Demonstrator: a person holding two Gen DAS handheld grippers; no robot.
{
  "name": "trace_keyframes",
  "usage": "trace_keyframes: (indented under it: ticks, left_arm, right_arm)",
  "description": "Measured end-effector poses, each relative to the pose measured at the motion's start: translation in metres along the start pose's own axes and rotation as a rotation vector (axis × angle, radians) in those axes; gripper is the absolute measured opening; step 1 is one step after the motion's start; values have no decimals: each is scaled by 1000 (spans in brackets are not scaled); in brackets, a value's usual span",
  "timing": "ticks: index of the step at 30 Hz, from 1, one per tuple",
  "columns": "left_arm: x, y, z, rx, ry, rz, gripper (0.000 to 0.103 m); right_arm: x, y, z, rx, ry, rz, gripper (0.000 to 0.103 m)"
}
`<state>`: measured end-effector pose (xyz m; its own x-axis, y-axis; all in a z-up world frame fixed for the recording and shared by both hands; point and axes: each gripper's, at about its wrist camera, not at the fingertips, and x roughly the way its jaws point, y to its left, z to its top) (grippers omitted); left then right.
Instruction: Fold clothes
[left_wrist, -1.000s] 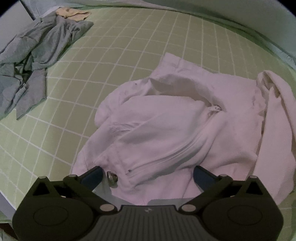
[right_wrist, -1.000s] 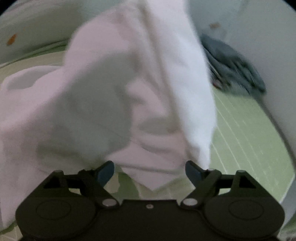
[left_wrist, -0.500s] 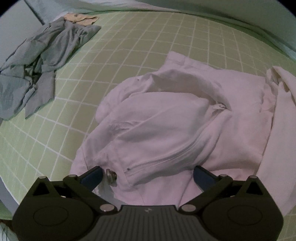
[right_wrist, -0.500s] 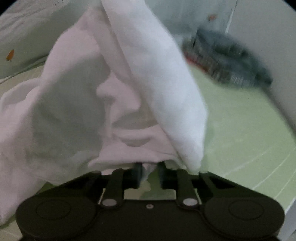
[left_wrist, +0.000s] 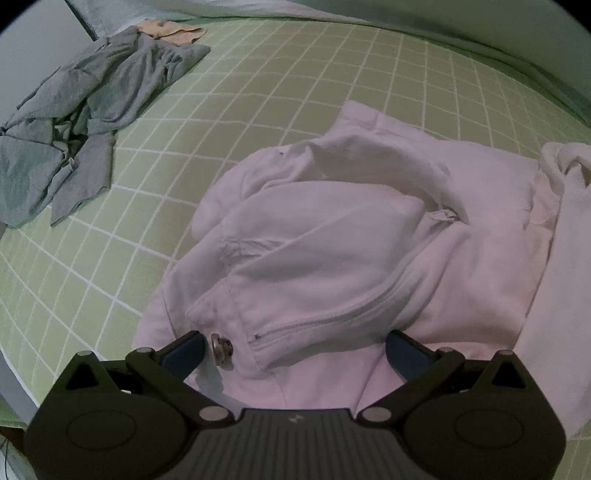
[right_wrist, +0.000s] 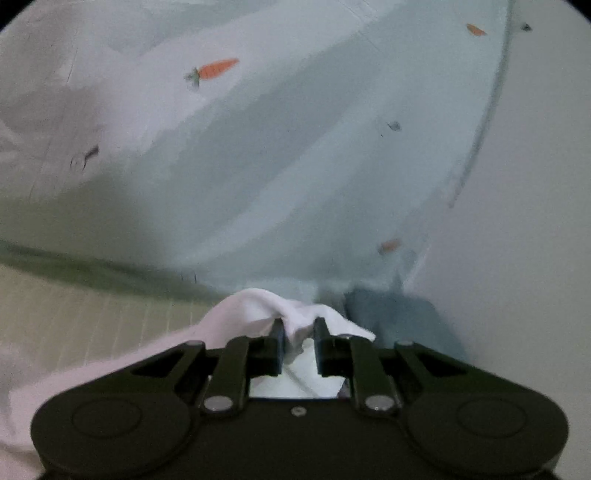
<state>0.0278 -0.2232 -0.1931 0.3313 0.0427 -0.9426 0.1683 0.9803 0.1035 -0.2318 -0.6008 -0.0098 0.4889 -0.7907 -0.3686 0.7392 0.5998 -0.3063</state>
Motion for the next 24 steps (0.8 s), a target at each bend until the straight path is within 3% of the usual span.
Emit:
trace_keyframes:
  ticks: [4, 7, 8, 9, 10, 15, 20, 24]
  left_arm:
    - [0, 0, 0, -4, 4, -2, 103]
    - [0, 1, -1, -11, 4, -1, 103]
    - [0, 1, -1, -14, 4, -1, 103]
    - [0, 1, -1, -16, 4, 0, 103]
    - [0, 1, -1, -18, 5, -1, 103]
    - [-1, 4, -1, -26, 7, -18, 103]
    - [-3, 6, 0, -35, 18, -35, 103]
    - [-11, 15, -1, -33, 22, -67, 103]
  right_arm:
    - [14, 21, 53, -14, -136, 44, 16]
    - [16, 35, 77, 19, -240, 30, 19]
    - [17, 39, 80, 32, -244, 35, 29]
    - [19, 45, 85, 23, -206, 57, 48]
    - [19, 51, 80, 9, -159, 74, 54]
    - [1, 76, 24, -53, 39, 165, 70]
    - [-45, 89, -45, 3, 244, 233, 76]
    - [-77, 102, -83, 22, 351, 293, 82]
